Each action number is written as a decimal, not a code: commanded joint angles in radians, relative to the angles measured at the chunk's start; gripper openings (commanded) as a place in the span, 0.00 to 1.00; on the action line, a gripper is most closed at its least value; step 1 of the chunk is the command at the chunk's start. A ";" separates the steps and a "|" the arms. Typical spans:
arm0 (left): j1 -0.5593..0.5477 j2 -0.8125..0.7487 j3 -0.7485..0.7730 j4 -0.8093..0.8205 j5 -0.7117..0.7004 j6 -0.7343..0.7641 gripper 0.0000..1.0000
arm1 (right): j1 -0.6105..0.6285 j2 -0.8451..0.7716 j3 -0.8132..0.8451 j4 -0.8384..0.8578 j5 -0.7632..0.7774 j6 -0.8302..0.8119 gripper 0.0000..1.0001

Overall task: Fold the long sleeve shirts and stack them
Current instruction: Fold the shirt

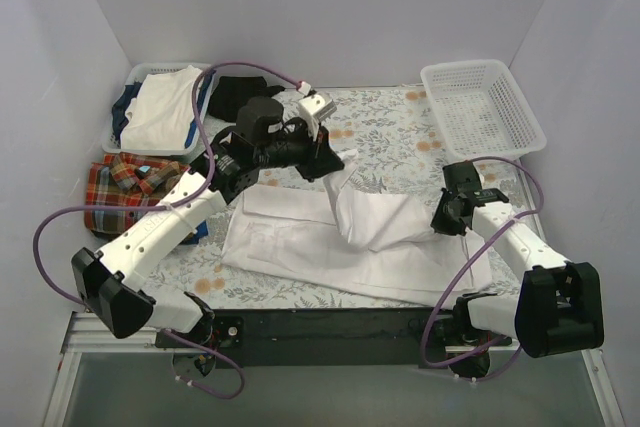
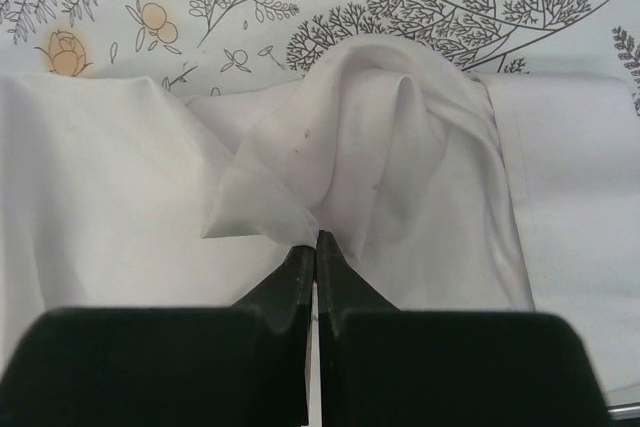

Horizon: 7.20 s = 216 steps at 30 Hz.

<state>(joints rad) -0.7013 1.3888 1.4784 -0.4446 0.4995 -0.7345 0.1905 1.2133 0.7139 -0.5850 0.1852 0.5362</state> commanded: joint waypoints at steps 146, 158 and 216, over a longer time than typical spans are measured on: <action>0.023 -0.201 -0.299 0.135 -0.564 -0.097 0.00 | 0.214 0.285 0.185 0.022 -0.085 0.022 0.22; 0.023 -0.229 -0.438 0.066 -0.521 -0.216 0.00 | 0.216 0.402 0.435 0.031 -0.179 -0.068 0.32; 0.039 -0.283 -0.400 -0.006 -0.727 -0.217 0.00 | 0.279 0.615 0.780 -0.206 0.082 -0.068 0.01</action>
<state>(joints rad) -0.6689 1.1431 1.0313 -0.4633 -0.1963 -0.9817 0.4698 1.8889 1.4773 -0.7635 0.2234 0.4461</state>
